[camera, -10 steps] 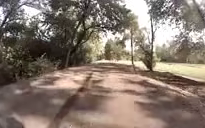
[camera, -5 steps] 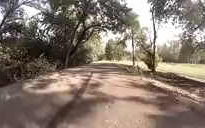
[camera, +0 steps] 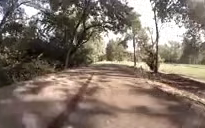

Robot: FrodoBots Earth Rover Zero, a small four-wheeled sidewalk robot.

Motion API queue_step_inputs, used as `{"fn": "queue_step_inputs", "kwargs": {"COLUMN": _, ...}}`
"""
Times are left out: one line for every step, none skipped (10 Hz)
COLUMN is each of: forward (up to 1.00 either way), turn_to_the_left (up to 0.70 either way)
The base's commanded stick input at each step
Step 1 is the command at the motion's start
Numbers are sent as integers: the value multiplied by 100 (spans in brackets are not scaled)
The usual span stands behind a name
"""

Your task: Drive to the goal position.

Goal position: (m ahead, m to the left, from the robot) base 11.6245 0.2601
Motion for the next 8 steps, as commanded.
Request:
{"fn": "queue_step_inputs", "kwargs": {"forward": 70, "turn_to_the_left": 0}}
{"fn": "queue_step_inputs", "kwargs": {"forward": 70, "turn_to_the_left": 0}}
{"fn": "queue_step_inputs", "kwargs": {"forward": 70, "turn_to_the_left": 0}}
{"fn": "queue_step_inputs", "kwargs": {"forward": 70, "turn_to_the_left": 0}}
{"fn": "queue_step_inputs", "kwargs": {"forward": 70, "turn_to_the_left": 0}}
{"fn": "queue_step_inputs", "kwargs": {"forward": 70, "turn_to_the_left": 0}}
{"fn": "queue_step_inputs", "kwargs": {"forward": 70, "turn_to_the_left": 0}}
{"fn": "queue_step_inputs", "kwargs": {"forward": 70, "turn_to_the_left": 0}}
